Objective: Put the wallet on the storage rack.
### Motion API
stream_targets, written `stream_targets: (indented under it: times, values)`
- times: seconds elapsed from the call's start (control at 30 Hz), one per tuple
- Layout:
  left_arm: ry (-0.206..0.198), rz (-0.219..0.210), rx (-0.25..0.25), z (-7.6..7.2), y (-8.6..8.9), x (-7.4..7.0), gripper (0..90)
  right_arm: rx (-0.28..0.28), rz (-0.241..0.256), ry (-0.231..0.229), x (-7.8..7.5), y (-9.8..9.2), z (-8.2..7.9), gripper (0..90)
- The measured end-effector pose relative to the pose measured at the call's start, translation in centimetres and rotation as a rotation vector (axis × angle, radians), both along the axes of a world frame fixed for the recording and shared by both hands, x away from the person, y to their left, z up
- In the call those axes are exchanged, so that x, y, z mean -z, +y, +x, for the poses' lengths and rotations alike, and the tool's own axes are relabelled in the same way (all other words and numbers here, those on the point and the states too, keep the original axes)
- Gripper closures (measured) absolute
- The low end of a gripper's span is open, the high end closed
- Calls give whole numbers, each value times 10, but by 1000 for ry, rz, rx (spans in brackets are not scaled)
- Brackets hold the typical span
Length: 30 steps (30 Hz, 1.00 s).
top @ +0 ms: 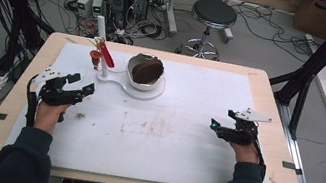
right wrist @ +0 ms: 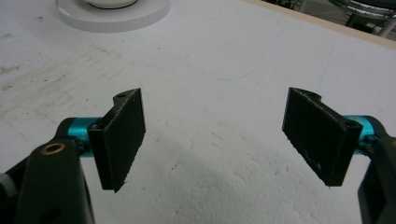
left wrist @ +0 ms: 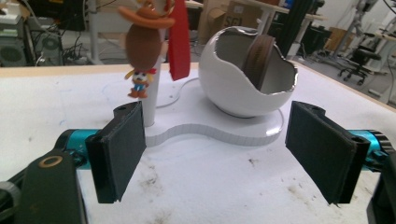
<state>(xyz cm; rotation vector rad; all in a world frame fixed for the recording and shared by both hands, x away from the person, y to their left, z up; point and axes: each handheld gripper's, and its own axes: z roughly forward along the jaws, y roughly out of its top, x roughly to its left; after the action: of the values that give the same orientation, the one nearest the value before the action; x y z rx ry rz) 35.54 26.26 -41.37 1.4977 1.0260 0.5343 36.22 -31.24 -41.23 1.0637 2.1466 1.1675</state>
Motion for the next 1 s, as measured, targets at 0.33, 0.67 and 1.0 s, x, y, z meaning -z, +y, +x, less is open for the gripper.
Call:
stream_targets:
  times: [0.33, 0.67, 1.0]
  values:
    - [7, 8, 6, -3, -1, 2, 208, 17, 10, 14, 1, -2, -1, 217]
    - [14, 20, 11, -5, -1, 5, 213, 29, 29, 21, 1, -3, -1, 216]
    - [14, 29, 8, -5, 0, 6, 214, 23, 31, 17, 2, -3, 0, 216]
